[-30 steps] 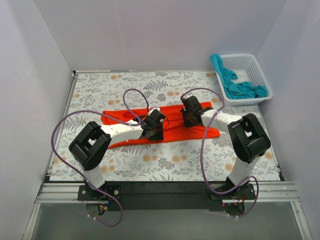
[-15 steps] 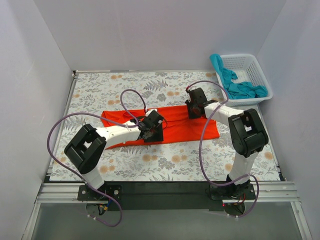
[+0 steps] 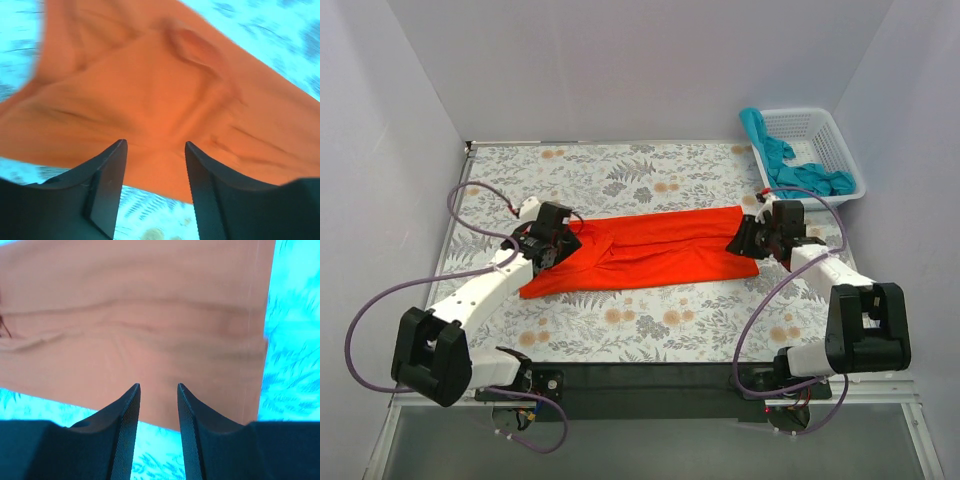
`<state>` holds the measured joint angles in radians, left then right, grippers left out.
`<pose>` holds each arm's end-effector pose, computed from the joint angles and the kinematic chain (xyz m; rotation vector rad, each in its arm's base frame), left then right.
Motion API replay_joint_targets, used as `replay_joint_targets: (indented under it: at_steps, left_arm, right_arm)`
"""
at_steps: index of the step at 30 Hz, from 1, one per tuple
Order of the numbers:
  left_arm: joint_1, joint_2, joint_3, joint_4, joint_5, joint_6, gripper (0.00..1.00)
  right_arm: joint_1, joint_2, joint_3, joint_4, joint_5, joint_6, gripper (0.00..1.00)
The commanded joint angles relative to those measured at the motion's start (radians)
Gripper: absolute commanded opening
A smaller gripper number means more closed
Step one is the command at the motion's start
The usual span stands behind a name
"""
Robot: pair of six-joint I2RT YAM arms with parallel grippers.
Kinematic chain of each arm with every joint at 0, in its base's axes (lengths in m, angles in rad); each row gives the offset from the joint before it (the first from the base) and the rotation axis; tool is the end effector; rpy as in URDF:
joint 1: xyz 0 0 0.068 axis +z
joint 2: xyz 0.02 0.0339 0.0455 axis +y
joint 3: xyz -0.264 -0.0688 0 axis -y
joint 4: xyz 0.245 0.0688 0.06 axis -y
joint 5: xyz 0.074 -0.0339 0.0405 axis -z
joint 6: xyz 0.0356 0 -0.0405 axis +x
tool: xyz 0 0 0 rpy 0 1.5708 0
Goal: Fold and stack the t-shirts
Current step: Fold the tshirt
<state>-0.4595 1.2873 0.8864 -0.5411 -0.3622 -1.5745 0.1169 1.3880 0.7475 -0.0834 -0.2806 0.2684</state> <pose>0.2371 -0.1032 0.2398 -1.4351 2.0232 -0.4464 0.2823 0.0431 0.2031 0.0282 2.3152 0.5197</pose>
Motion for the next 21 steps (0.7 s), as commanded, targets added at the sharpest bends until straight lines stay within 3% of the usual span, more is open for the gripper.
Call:
replay_joint_targets:
  at_steps: [1,6,10,21]
  left_arm:
    - [0.097,-0.042,-0.11,-0.068,-0.044,-0.038,0.46]
    - [0.249,-0.039,-0.208,0.024,-0.009,-0.047,0.38]
    - [0.378,0.021,-0.234,0.027,0.052,-0.07,0.33]
    - [0.51,0.187,-0.155,-0.014,0.082,-0.062,0.31]
  right_arm:
    - [-0.054,-0.024,-0.103,0.071,-0.199,0.049,0.42]
    - [-0.164,-0.004,-0.215,0.21,-0.285,0.129,0.38]
    - [-0.224,-0.009,-0.272,0.211,-0.24,0.155,0.38]
    - [-0.276,-0.115,-0.393,0.11,-0.089,0.193,0.38]
